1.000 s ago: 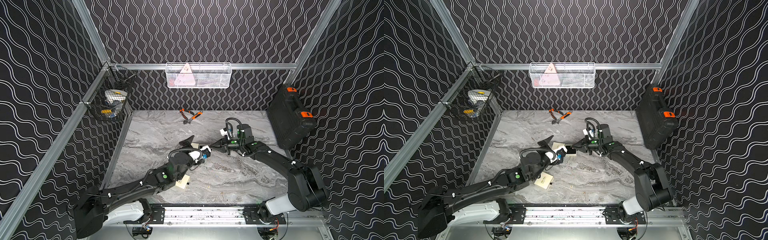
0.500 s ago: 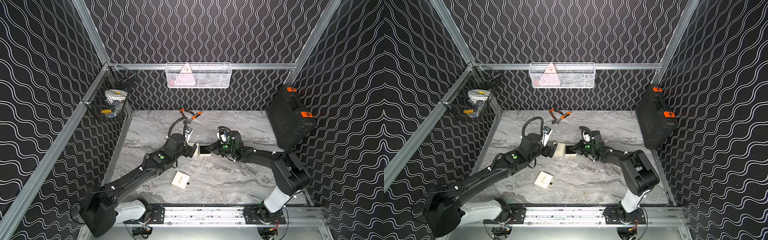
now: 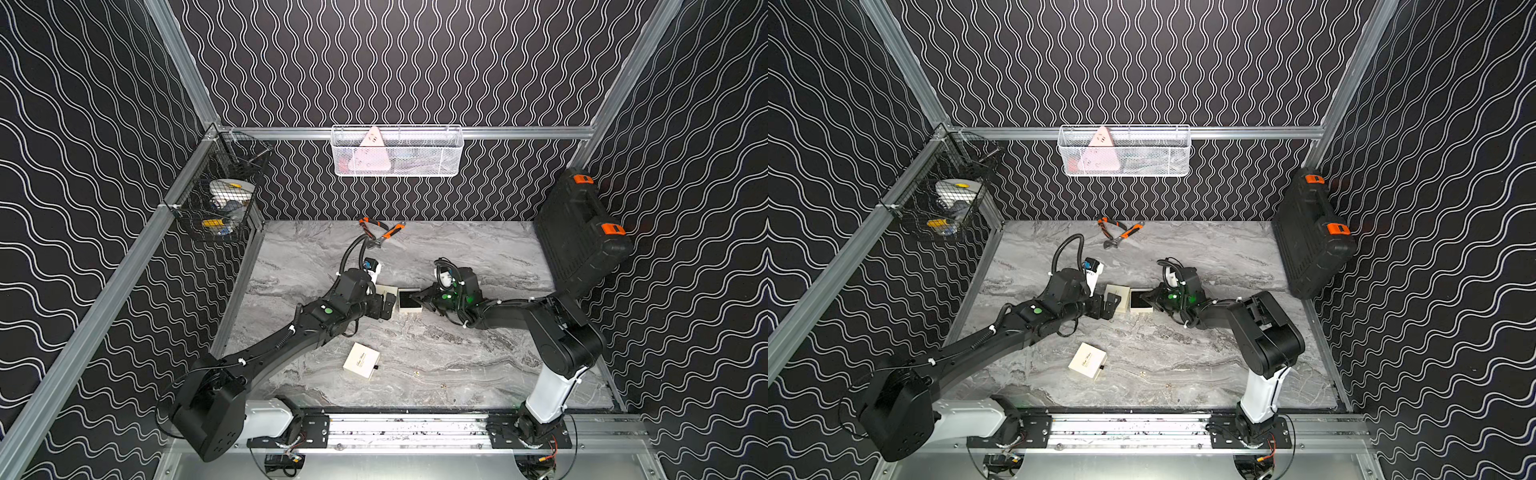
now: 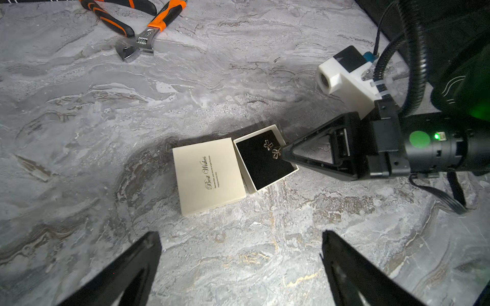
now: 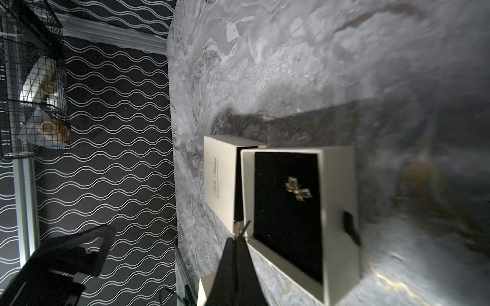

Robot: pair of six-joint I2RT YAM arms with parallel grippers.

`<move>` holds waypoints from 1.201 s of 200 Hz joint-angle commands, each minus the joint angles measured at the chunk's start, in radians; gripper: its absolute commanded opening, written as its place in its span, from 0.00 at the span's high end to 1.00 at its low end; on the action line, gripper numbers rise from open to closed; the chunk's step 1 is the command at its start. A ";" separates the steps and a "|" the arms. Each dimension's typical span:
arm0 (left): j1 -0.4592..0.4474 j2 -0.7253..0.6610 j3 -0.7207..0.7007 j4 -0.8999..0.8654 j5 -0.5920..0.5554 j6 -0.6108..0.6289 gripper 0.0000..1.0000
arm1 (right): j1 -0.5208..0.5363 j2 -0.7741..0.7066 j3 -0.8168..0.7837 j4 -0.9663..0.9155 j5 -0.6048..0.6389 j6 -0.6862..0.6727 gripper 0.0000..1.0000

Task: Place the earrings into the drawer-style jewelry box
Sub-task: Insert the earring into the inner lining.

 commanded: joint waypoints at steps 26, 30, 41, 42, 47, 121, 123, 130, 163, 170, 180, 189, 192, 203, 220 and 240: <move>0.003 -0.025 -0.021 0.043 0.009 -0.032 0.01 | 0.026 0.040 0.049 -0.064 0.042 -0.018 1.00; 0.002 -0.025 -0.023 0.043 0.010 -0.032 0.01 | 0.026 0.043 0.050 -0.062 0.043 -0.018 1.00; 0.003 -0.026 -0.023 0.040 0.014 -0.031 0.01 | 0.026 0.054 0.051 -0.062 0.048 -0.020 1.00; 0.003 -0.027 -0.023 0.040 0.015 -0.031 0.01 | 0.026 0.055 0.052 -0.061 0.048 -0.020 1.00; 0.003 -0.028 -0.023 0.040 0.015 -0.029 0.01 | 0.026 0.060 0.053 -0.064 0.050 -0.023 1.00; 0.003 -0.036 -0.027 0.041 0.020 -0.014 0.01 | 0.026 0.083 0.077 -0.099 0.070 -0.048 1.00; 0.002 -0.037 -0.027 0.040 0.021 -0.014 0.01 | 0.026 0.084 0.079 -0.100 0.070 -0.048 1.00; 0.003 -0.038 -0.028 0.040 0.021 -0.013 0.01 | 0.026 0.087 0.083 -0.103 0.070 -0.050 1.00; 0.003 -0.044 -0.029 0.038 0.017 -0.007 0.01 | 0.026 0.098 0.106 -0.129 0.074 -0.072 1.00; 0.003 -0.045 -0.029 0.038 0.016 -0.006 0.01 | 0.026 0.098 0.109 -0.136 0.076 -0.078 1.00; 0.002 -0.047 -0.031 0.040 0.016 -0.006 0.01 | 0.026 0.099 0.113 -0.144 0.077 -0.084 1.00; 0.003 -0.048 -0.031 0.040 0.018 -0.006 0.01 | 0.025 0.102 0.117 -0.147 0.076 -0.084 1.00; 0.002 -0.048 -0.031 0.040 0.018 -0.006 0.01 | 0.026 0.102 0.117 -0.148 0.076 -0.085 1.00; 0.003 -0.047 -0.029 0.041 0.019 -0.004 0.01 | 0.026 0.105 0.120 -0.150 0.076 -0.085 1.00; 0.003 -0.047 -0.029 0.039 0.019 0.001 0.01 | 0.026 0.107 0.122 -0.154 0.077 -0.087 1.00; 0.003 -0.050 -0.030 0.041 0.018 0.003 0.01 | 0.026 0.107 0.128 -0.170 0.080 -0.098 1.00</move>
